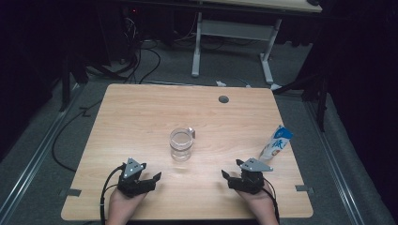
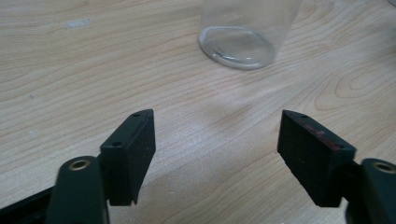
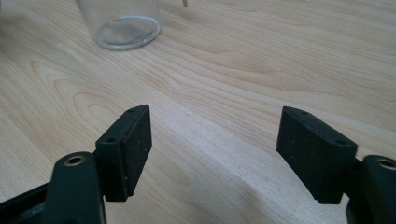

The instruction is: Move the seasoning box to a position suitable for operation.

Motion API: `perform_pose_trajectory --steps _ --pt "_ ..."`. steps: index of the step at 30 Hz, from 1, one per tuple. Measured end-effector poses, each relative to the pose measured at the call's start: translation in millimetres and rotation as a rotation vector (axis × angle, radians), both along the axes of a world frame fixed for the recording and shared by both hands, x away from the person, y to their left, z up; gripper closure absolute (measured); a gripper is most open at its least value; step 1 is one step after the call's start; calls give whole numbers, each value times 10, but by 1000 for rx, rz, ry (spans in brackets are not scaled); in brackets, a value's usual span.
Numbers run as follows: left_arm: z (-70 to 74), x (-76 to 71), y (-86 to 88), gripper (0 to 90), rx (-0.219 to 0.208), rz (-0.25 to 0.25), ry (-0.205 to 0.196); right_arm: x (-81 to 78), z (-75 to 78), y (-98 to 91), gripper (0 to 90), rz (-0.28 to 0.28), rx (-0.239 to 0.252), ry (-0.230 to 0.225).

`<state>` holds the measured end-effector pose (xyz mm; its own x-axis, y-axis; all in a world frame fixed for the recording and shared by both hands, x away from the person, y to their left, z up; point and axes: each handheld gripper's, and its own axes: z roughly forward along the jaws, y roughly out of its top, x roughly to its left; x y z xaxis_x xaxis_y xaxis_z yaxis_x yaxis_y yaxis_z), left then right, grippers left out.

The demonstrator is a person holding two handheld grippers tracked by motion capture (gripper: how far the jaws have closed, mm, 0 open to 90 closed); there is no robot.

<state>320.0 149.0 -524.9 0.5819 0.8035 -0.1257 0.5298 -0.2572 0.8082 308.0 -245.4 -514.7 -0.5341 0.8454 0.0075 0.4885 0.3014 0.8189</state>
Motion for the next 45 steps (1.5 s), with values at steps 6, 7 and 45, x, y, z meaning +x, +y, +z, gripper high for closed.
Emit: perform_pose_trajectory --steps 6,7,45 --pt "19 -3 2 363 -6 5 -12 7 -4 3 315 7 12 18" --pt "20 -2 0 363 -4 8 -11 6 -4 4 320 9 15 19" --pt "282 438 -200 592 -3 66 -57 2 2 5 555 12 62 78"
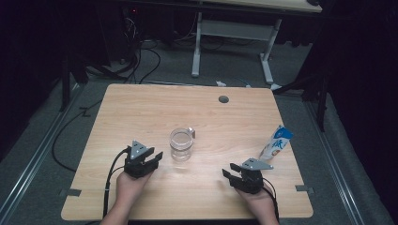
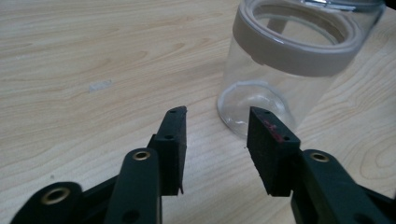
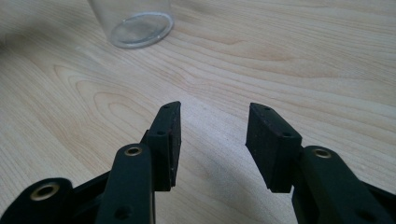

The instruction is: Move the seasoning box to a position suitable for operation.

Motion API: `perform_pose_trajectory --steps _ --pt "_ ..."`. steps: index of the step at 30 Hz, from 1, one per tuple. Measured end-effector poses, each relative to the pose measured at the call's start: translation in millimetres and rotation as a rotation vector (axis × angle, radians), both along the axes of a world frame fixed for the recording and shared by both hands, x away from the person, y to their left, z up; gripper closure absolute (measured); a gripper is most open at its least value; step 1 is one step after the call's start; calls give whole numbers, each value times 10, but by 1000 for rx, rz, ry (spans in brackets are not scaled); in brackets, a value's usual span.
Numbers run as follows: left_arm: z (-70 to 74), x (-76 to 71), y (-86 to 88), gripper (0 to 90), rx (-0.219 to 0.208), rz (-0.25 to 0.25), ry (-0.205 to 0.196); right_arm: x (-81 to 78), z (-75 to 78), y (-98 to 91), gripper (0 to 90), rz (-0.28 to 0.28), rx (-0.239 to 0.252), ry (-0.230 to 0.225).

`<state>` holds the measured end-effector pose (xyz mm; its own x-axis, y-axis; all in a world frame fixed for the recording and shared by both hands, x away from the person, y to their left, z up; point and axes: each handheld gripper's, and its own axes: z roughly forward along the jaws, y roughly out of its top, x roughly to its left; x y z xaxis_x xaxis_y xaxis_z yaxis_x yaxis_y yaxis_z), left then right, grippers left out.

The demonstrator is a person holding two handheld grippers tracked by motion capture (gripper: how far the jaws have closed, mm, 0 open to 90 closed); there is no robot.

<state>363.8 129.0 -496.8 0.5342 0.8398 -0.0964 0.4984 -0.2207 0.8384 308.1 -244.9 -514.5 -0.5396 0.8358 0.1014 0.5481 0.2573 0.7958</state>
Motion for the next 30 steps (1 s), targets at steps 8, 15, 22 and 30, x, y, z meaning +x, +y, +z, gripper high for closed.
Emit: perform_pose_trajectory --steps 8,15,22,30 --pt "51 149 -47 690 4 7 -30 3 3 -4 550 -7 -1 0" --pt "134 284 -140 759 -9 -2 -37 8 4 -12 540 -9 4 -3" --pt "191 447 -210 846 -2 -5 -34 9 1 -8 533 -6 0 2" --pt "214 560 -277 900 6 -10 -93 6 5 -14 527 -3 8 2"
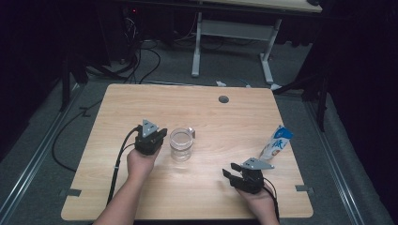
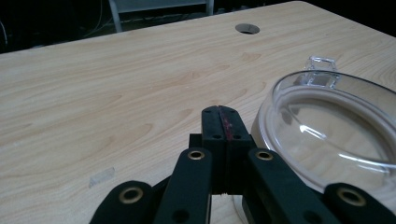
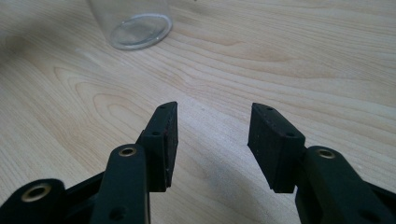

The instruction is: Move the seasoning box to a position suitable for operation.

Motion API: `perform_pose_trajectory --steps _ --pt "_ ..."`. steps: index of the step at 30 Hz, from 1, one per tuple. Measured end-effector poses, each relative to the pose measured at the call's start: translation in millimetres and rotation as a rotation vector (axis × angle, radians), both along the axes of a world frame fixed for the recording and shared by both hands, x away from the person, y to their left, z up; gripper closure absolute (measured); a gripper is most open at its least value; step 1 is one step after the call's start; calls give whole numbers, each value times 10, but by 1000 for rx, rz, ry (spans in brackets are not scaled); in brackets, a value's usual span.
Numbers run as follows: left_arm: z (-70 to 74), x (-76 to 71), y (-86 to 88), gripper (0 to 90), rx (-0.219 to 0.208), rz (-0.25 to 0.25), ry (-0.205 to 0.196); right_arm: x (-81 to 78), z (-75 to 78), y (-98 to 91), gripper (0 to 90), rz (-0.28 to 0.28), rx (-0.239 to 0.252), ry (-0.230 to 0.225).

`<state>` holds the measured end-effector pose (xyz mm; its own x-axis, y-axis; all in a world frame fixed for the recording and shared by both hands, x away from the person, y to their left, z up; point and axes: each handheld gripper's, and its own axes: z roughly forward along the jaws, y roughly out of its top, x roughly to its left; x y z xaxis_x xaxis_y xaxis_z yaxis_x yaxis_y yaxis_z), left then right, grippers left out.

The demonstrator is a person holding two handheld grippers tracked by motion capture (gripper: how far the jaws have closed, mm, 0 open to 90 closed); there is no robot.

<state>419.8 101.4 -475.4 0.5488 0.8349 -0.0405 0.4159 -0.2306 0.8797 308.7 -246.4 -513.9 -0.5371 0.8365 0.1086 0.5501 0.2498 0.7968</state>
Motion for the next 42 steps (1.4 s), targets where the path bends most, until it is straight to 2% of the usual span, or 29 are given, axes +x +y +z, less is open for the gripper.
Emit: perform_pose_trajectory --steps 8,22,30,38,40,42 --pt "-51 80 -69 900 -12 -26 -7 -6 -10 31 521 9 -13 7" --pt "-65 30 -71 900 -21 -53 -10 -9 -35 61 514 15 -22 13" --pt "-85 -104 -51 900 -53 -66 -8 -9 -37 66 513 17 -25 13" --pt "-99 -414 -84 900 -65 -60 -11 -18 -17 56 514 12 -21 9" --pt "-90 -417 -88 900 -59 -58 -17 -16 -14 54 516 14 -20 9" --pt "-68 -360 -90 900 -50 -47 -22 -12 -11 55 524 24 -18 8"
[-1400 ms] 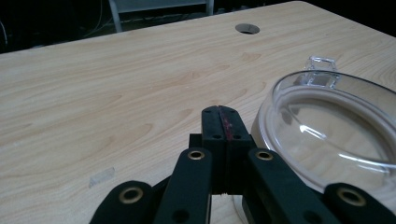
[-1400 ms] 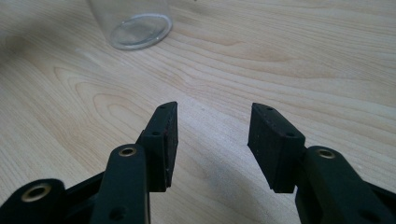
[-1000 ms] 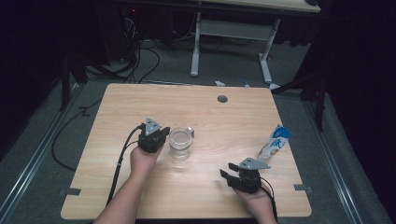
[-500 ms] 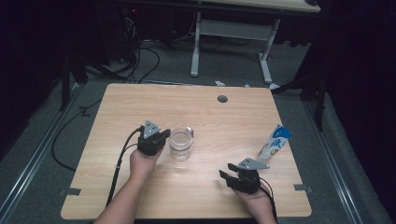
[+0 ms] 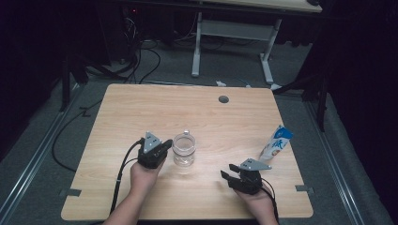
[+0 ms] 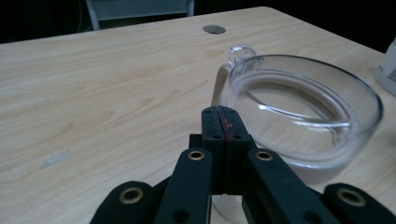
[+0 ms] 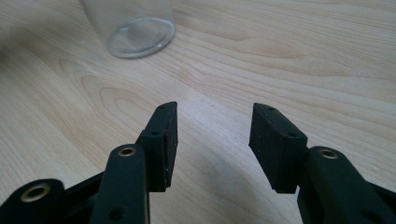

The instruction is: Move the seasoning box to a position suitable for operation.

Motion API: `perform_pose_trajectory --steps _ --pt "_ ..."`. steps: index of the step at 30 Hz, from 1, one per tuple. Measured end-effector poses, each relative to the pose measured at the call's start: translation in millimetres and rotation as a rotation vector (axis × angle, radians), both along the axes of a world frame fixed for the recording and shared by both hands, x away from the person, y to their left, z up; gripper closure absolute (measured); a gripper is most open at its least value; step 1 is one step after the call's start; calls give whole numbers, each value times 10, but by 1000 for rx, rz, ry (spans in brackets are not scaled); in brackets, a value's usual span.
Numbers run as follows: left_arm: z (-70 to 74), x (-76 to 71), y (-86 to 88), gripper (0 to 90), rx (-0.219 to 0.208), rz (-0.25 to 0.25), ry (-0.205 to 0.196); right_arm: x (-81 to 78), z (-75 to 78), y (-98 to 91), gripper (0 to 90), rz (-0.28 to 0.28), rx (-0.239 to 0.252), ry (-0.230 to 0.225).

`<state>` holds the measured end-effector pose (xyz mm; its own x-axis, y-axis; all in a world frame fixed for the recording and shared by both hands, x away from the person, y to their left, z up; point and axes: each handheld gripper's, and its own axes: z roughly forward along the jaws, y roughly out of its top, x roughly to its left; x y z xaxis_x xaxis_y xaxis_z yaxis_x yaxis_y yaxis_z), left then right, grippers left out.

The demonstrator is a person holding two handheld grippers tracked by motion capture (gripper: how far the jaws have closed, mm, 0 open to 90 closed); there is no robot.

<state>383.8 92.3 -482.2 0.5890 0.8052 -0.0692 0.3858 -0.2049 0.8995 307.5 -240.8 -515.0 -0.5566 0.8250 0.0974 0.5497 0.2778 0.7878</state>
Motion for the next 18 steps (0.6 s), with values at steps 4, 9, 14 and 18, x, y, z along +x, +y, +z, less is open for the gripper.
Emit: perform_pose_trajectory --steps 4,9,14,18 --pt "2 192 -33 900 3 18 11 -12 14 25 526 7 -1 1" --pt "-53 274 -104 900 13 -5 19 -6 10 23 526 8 -4 2" --pt "-81 215 -100 900 1 -14 16 -1 -1 6 526 7 -6 4" --pt "-85 138 -91 900 -8 -30 10 -1 -1 7 526 4 -6 4"
